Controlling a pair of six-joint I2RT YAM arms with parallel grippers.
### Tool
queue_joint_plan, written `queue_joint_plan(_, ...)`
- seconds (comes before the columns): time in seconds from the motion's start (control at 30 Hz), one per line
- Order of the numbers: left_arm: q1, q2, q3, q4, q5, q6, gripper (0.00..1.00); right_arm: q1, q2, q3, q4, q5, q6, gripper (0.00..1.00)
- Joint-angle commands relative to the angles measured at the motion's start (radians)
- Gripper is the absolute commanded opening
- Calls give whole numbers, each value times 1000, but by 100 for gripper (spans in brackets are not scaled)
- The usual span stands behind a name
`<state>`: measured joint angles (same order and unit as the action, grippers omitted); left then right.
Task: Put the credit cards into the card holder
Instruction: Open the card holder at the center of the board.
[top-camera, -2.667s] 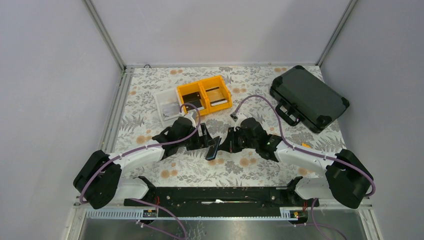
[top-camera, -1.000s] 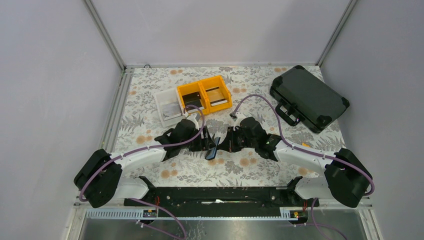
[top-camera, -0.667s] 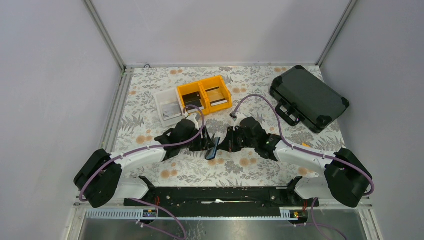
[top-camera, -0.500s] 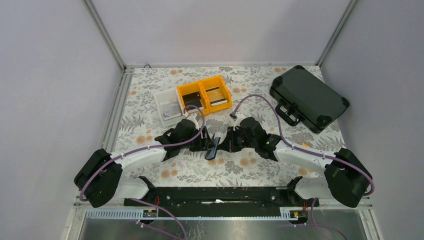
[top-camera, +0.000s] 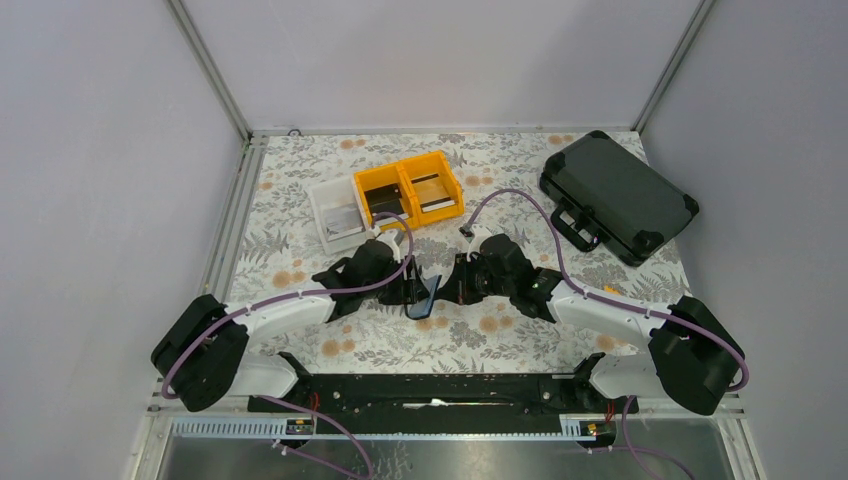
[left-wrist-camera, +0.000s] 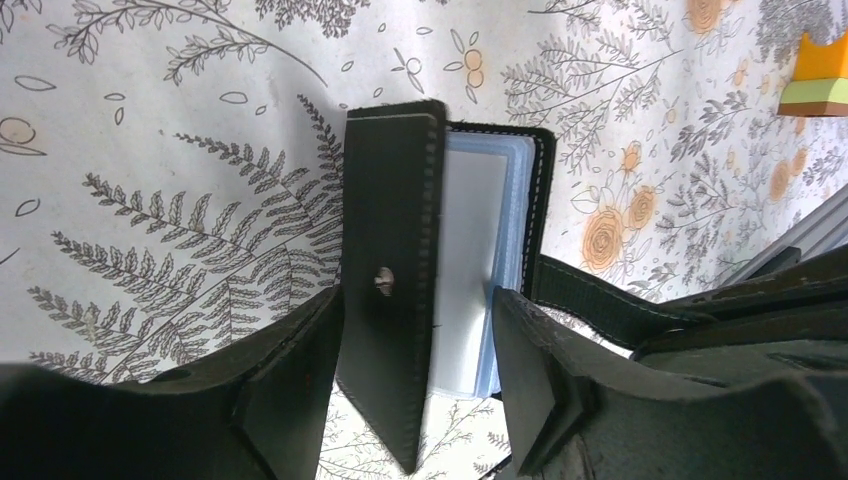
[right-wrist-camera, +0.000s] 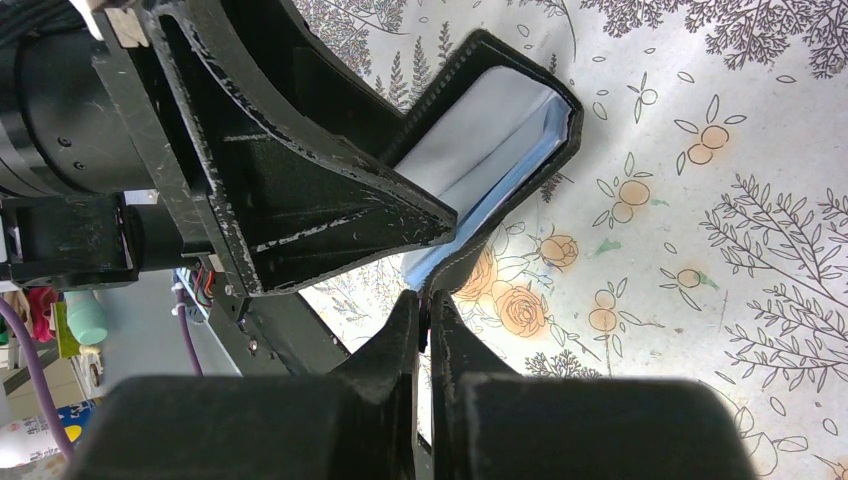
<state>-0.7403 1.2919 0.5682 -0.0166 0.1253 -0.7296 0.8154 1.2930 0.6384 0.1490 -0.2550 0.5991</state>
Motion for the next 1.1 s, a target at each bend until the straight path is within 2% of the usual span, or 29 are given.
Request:
queue_joint_plan(0.0,-9,14,36,-27,-37,33,57,-5,0,38,38,-7,-11,0)
queue_joint_plan(0.7,-23,-15,64,-182,-279,47,52,-6,13,22,35,31,-15,0)
queue_joint_plan(1.07,-25,-26,59,-227,-356,5,59,-5,26,15,35,41,-14,0)
